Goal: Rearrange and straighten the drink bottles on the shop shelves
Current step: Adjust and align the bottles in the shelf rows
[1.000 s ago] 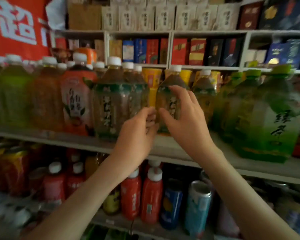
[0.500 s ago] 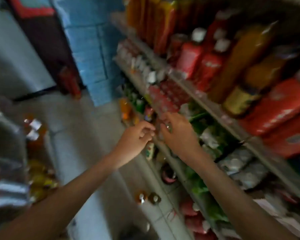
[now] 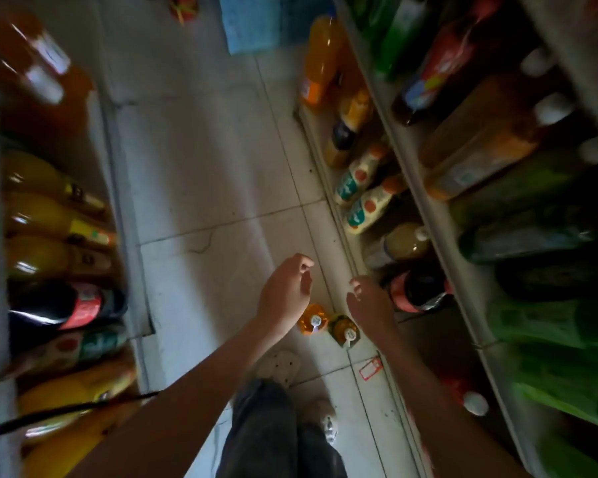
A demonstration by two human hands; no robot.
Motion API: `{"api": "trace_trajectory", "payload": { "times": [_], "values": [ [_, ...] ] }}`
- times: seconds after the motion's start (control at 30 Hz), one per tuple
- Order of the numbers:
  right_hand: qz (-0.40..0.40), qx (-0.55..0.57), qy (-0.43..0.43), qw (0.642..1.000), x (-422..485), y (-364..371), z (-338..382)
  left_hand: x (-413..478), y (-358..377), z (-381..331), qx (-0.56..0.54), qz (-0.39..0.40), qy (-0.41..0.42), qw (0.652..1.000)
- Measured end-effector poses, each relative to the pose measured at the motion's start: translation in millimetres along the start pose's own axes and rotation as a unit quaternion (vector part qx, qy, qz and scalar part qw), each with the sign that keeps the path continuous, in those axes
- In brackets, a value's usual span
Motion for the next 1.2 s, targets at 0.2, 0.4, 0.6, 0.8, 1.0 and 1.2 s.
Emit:
{"api": "trace_trajectory", "payload": {
  "times": [0.2,0.4,0.6,0.8,1.0,1.2],
  "values": [
    [0.104,-0.025,0.121,0.987,34.0,110.1,-115.7,51.8,85.4,65.3,0.018,-0.016,0.017,1.0],
    [0.159,-0.023,0.191,0.968,55.4,193.8,-194.4,91.9,159.6,107.3,0.039,0.059,0.018,0.997],
    [0.142,-0.147,0.1,0.974,72.0,200.9,-210.3,92.5,188.6,111.4,0.049,0.131,-0.004,0.99],
    [0.104,-0.099,0.107,0.984,24.1,131.0,-159.9,64.7,142.8,47.5,0.009,0.256,-0.02,0.967],
    [0.01,-0.019,0.072,0.997,-73.0,-34.9,-39.4,4.8,30.9,-111.3,-0.019,0.33,-0.001,0.944],
    [-0.178,-0.031,0.006,0.983,-164.3,-234.5,98.5,-65.8,-98.0,-280.1,0.067,0.461,0.097,0.879]
  ]
}}
Point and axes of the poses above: each hand's wrist, its own x-axis towards the middle knuckle, its own y-axis out of the palm, z = x × y, the point moved 3 cm from there along x, towards the middle knuckle, and after that the axes turned 12 degrees about -y, right-handed, at the moved point
